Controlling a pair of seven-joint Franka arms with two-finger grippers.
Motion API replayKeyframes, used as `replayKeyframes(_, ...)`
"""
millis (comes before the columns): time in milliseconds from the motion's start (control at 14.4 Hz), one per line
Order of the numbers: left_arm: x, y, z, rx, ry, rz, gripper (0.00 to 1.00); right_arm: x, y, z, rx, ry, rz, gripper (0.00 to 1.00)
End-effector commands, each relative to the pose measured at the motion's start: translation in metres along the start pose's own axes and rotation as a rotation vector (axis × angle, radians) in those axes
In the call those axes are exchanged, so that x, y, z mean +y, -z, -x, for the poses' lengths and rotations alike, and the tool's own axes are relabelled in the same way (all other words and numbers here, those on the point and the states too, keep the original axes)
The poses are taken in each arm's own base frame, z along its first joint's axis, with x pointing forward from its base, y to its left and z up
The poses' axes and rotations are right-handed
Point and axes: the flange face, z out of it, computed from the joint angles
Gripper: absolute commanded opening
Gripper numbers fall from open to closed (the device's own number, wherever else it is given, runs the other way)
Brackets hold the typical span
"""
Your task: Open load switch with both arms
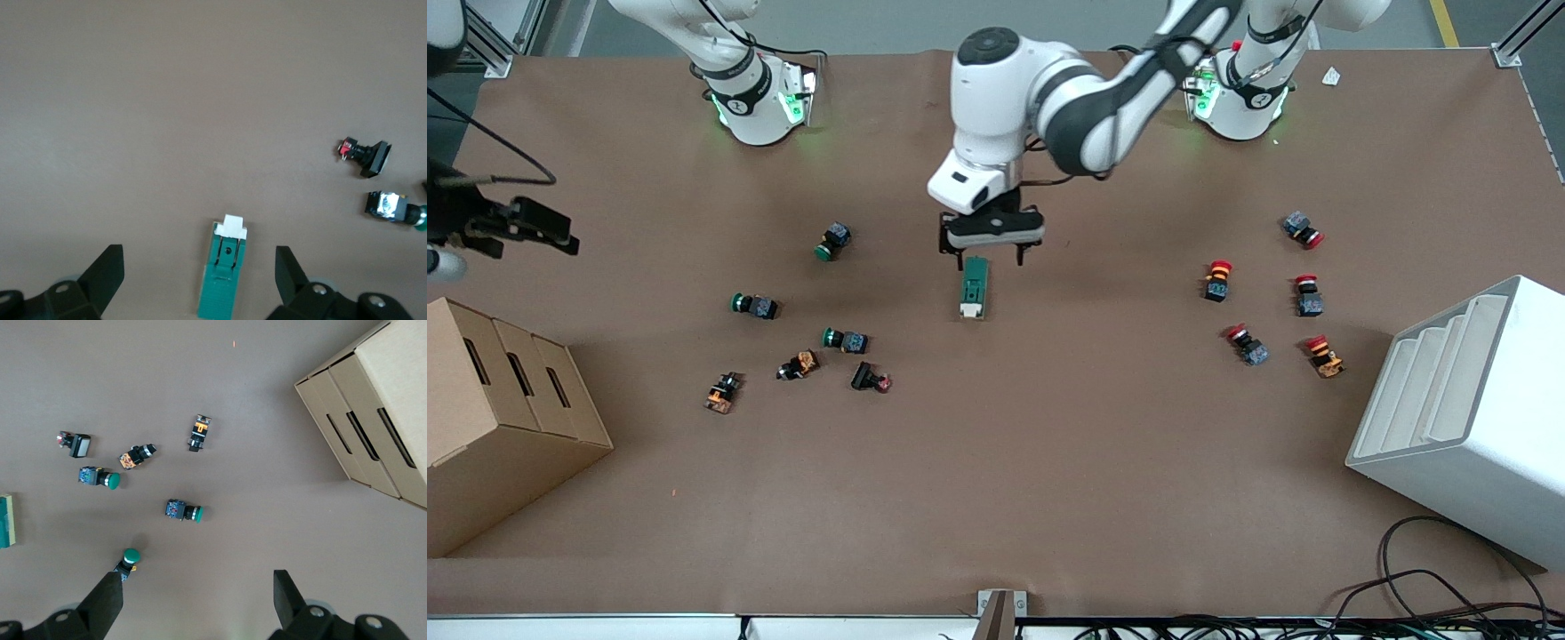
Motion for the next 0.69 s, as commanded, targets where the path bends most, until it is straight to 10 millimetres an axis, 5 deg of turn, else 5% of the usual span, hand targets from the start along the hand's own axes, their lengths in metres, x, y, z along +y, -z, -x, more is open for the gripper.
replayKeyframes(0, -0.003, -0.016, 0.058, 0.086, -0.01, 0.028, 1.0, 0.019, -0.032, -0.019, -0.049, -0.005, 0.008, 1.0)
replayKeyframes(347, 0.002, -0.073, 0.149, 0.278, 0.022, 0.076, 0.99, 0.006, -0.069, -0.036, -0.108, -0.095, -0.021, 1.0)
replayKeyframes(624, -0.008, -0.122, 0.195, 0.452, 0.013, 0.097, 0.99, -0.056, -0.122, -0.067, -0.121, -0.238, -0.025, 1.0)
